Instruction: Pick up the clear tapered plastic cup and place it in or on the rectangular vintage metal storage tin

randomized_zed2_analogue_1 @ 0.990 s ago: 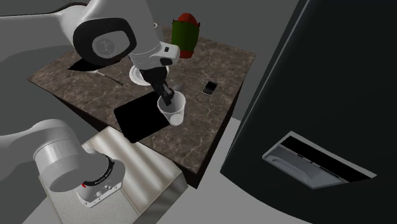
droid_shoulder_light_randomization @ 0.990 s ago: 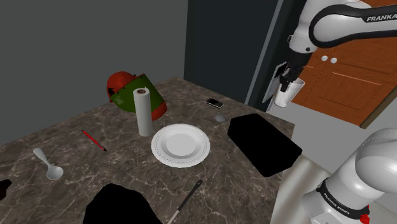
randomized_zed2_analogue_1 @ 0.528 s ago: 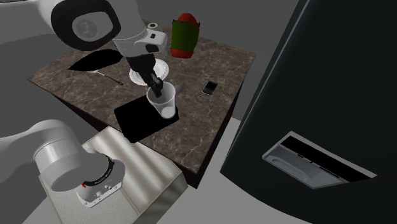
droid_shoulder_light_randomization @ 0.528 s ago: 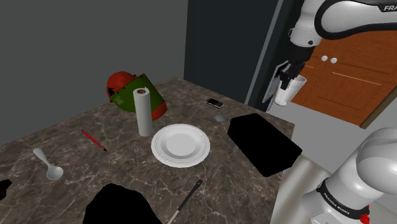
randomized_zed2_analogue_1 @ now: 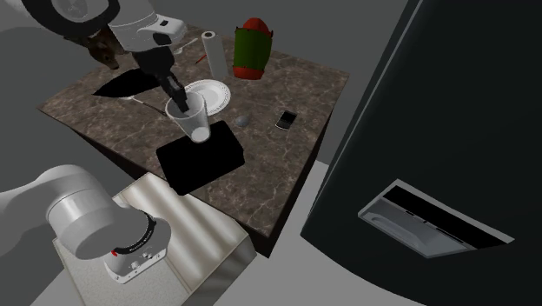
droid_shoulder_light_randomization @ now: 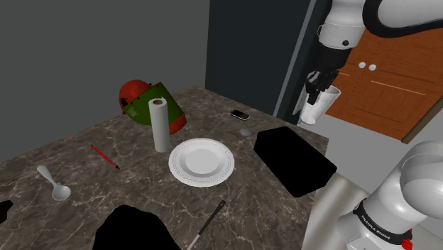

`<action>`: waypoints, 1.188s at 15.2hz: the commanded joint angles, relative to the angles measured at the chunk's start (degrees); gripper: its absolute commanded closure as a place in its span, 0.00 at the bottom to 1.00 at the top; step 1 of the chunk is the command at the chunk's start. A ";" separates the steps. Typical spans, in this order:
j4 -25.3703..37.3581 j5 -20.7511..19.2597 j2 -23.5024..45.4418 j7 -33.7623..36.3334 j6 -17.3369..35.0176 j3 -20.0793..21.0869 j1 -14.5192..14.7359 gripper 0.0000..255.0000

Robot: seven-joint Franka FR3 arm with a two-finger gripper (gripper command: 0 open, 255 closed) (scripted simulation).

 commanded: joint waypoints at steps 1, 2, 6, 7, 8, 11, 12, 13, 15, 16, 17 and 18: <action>0.85 1.64 -0.38 2.51 -1.46 2.25 1.04 1.00; 1.47 2.47 -0.29 3.82 -2.08 3.46 1.53 1.00; -0.17 3.70 -0.41 5.72 -0.68 5.19 2.28 1.00; -1.00 3.77 -0.50 5.79 0.05 5.26 2.33 1.00; -1.81 3.83 -0.58 5.87 0.78 5.34 2.39 1.00; -4.20 4.03 -0.74 6.10 3.00 5.57 2.53 1.00; -4.98 4.10 -0.77 6.18 3.75 5.65 2.58 1.00; -5.76 4.16 -0.78 6.26 4.51 5.74 2.63 1.00; -7.27 4.30 -0.76 6.42 6.03 5.92 2.71 1.00; -8.02 4.36 -0.73 6.50 6.80 6.01 2.76 1.00; -8.76 4.43 -0.69 6.59 7.58 6.11 2.80 1.00; -9.49 4.49 -0.63 6.67 8.36 6.20 2.83 1.00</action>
